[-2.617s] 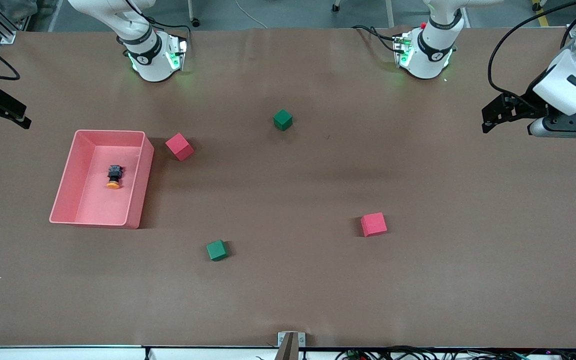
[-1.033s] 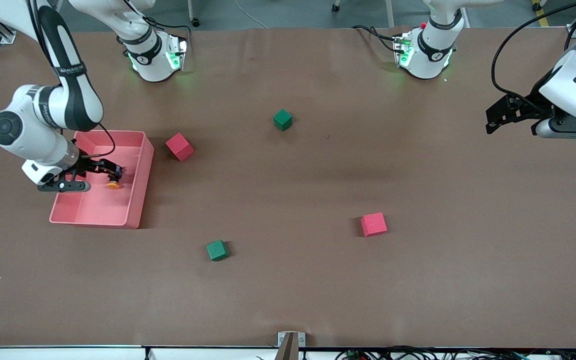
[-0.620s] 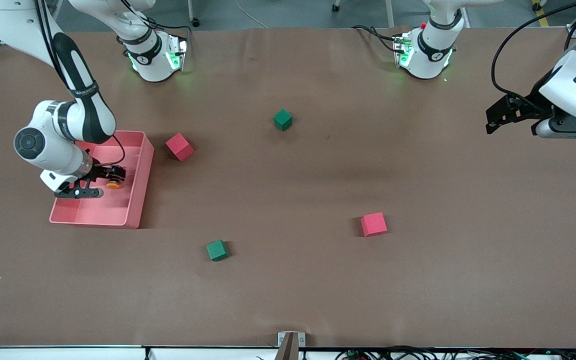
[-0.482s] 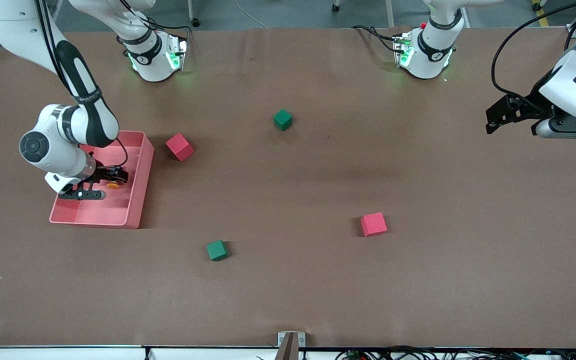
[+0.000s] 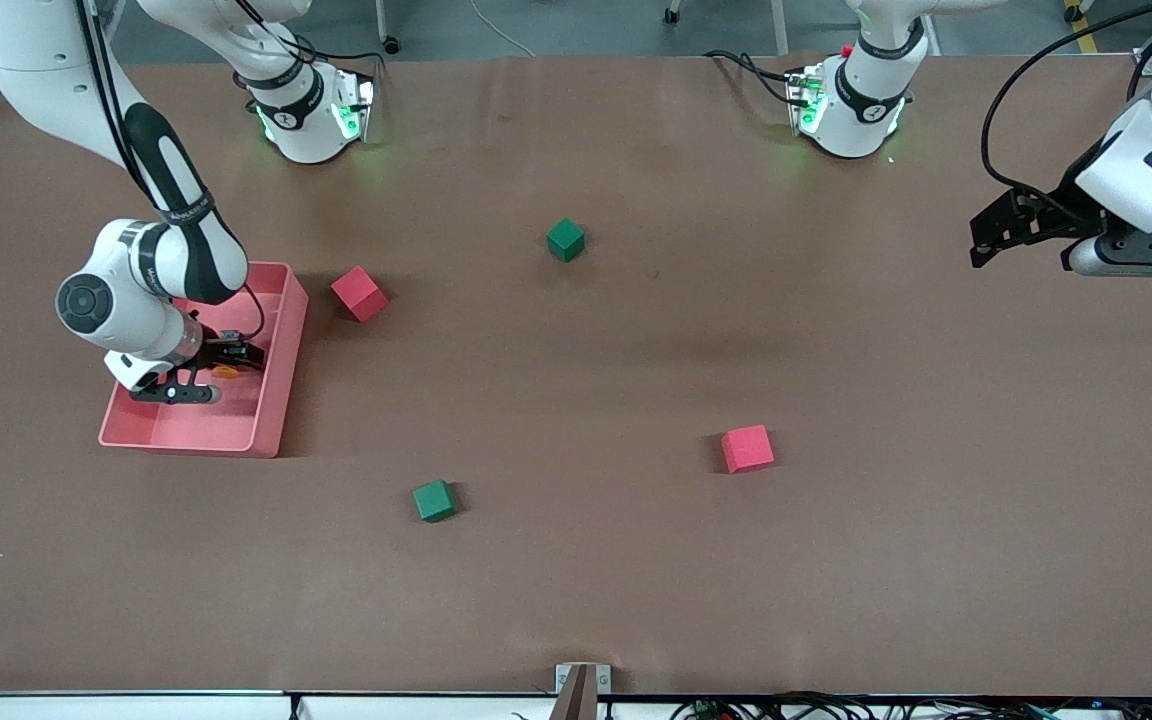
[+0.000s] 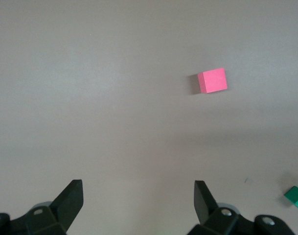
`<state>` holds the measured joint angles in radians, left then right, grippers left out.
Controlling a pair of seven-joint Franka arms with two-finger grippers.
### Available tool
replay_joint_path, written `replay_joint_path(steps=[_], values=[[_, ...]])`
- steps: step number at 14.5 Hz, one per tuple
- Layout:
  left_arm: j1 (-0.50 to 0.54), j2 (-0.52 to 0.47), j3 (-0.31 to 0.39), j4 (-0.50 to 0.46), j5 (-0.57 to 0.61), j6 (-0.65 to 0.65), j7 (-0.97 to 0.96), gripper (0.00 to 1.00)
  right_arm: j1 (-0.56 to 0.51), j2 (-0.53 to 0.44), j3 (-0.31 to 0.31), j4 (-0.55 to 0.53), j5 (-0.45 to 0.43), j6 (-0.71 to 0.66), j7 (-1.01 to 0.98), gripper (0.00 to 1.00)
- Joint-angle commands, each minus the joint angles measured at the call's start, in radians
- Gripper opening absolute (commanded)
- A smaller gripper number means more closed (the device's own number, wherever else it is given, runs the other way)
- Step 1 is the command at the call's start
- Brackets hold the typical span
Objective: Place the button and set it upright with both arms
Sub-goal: 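Lift the button with the right gripper while the left gripper approaches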
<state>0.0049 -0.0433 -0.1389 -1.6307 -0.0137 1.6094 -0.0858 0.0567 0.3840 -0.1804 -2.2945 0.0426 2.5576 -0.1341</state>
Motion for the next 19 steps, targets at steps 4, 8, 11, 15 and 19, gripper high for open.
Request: replay_joint_path(steps=[4, 8, 11, 15, 19], values=[[0.004, -0.004, -0.004, 0.006, -0.002, -0.011, 0.006, 1.00, -0.018, 0.013, 0.035, 0.018, 0.025, 0.006, -0.021, 0.22], [0.006, -0.003, -0.002, 0.006, 0.000, -0.011, 0.006, 1.00, -0.029, -0.014, 0.044, 0.090, 0.025, -0.119, -0.065, 0.02], [0.006, -0.001, -0.001, 0.005, 0.000, -0.011, 0.006, 1.00, -0.029, -0.030, 0.050, 0.304, 0.023, -0.464, -0.074, 0.00], [0.004, 0.002, -0.002, 0.009, -0.002, -0.009, -0.011, 1.00, -0.020, -0.028, 0.111, 0.551, 0.010, -0.713, -0.044, 0.00], [0.000, 0.014, -0.008, 0.012, -0.009, -0.006, -0.002, 1.00, 0.021, -0.024, 0.186, 0.673, -0.003, -0.787, 0.019, 0.00]])
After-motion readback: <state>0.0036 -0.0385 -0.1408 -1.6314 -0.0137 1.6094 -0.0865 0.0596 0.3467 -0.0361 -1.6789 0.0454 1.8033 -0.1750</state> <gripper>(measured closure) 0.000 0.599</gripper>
